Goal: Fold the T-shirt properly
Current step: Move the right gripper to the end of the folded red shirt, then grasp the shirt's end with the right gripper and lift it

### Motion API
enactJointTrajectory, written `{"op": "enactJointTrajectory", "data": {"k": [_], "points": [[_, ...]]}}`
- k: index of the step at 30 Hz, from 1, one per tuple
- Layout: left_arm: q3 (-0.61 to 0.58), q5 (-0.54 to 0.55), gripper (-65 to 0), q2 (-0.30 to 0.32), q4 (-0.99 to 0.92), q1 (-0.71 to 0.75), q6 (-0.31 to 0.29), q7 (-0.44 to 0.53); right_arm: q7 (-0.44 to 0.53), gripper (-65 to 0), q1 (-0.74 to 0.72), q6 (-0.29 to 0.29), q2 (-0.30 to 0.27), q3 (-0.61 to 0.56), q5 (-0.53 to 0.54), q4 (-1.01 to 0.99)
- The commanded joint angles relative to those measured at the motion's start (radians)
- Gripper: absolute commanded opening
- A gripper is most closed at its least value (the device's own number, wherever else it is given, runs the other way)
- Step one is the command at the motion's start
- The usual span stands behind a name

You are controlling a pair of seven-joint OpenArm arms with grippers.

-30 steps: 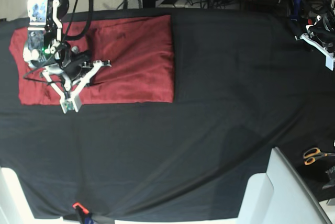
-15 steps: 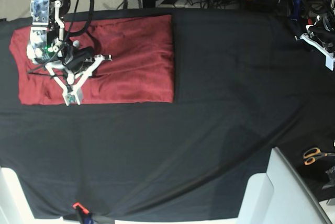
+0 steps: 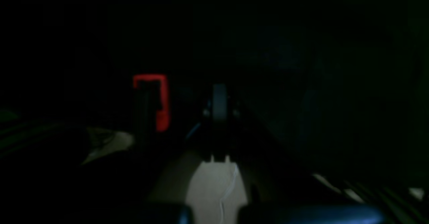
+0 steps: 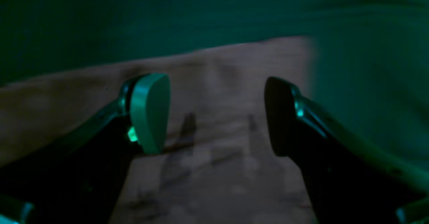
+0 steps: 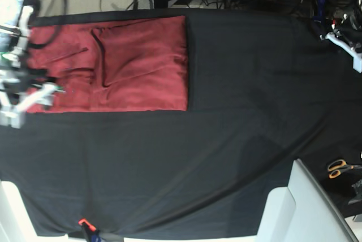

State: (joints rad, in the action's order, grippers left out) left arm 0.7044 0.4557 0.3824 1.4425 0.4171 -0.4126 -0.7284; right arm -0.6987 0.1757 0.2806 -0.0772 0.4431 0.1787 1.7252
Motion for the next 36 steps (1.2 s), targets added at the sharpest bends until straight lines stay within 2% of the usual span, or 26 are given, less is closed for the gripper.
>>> {"op": "enactJointTrajectory", "data": {"k": [1, 3, 5, 6, 9, 12, 14, 19, 25, 28, 30, 36], "points": [[0.007, 0.012, -65.0, 0.017, 0.017, 0.027, -0.001, 0.051, 0.018, -23.0, -0.026, 0.072, -0.009, 0.067, 0.015, -0.006], [0.001, 0.018, -65.0, 0.014, 0.016, 0.062, -0.001, 0.114, -0.005, -23.0, -0.083, 0.227, -0.011, 0.207, 0.015, -0.072], [0.001, 0.018, -65.0, 0.003, 0.011, 0.081, -0.001, 0.149, -0.085, -23.0, -0.166, 0.377, -0.029, 0.359, 0.015, -0.178], [0.005, 0.016, -65.0, -0.007, 0.011, 0.087, -0.002, 0.157, -0.135, -23.0, -0.206, 0.418, -0.049, 0.428, 0.015, -0.244], [0.007, 0.016, -65.0, -0.012, 0.011, 0.093, -0.002, 0.163, -0.235, -23.0, -0.301, 0.418, -0.118, 0.587, 0.015, -0.449], [0.001, 0.018, -65.0, -0.013, 0.013, 0.093, -0.002, 0.163, -0.247, -22.5, -0.338, 0.418, -0.189, 0.664, 0.015, -0.649], [0.001, 0.018, -65.0, -0.013, 0.013, 0.093, -0.002, 0.163, -0.246, -19.4, -0.354, 0.418, -0.223, 0.685, 0.015, -0.75], [0.001, 0.018, -65.0, -0.015, 0.013, 0.093, -0.002, 0.161, -0.247, -16.4, -0.368, 0.418, -0.243, 0.707, 0.041, -0.87], [-0.001, 0.012, -65.0, -0.027, 0.013, 0.093, -0.002, 0.161, -0.301, -16.1, -0.345, 0.418, -0.27, 0.696, 0.265, -0.983], [-0.001, 0.012, -65.0, -0.027, 0.013, 0.093, -0.002, 0.161, -0.284, -16.1, -0.344, 0.418, -0.275, 0.673, 0.275, -1.016], [0.002, 0.012, -65.0, -0.027, 0.013, 0.093, -0.002, 0.161, -0.267, -16.1, -0.334, 0.418, -0.276, 0.612, 0.275, -1.016], [0.005, 0.012, -65.0, -0.024, 0.013, 0.093, -0.002, 0.161, -0.214, -16.1, -0.313, 0.418, -0.329, 0.415, 0.278, -1.016]]}}
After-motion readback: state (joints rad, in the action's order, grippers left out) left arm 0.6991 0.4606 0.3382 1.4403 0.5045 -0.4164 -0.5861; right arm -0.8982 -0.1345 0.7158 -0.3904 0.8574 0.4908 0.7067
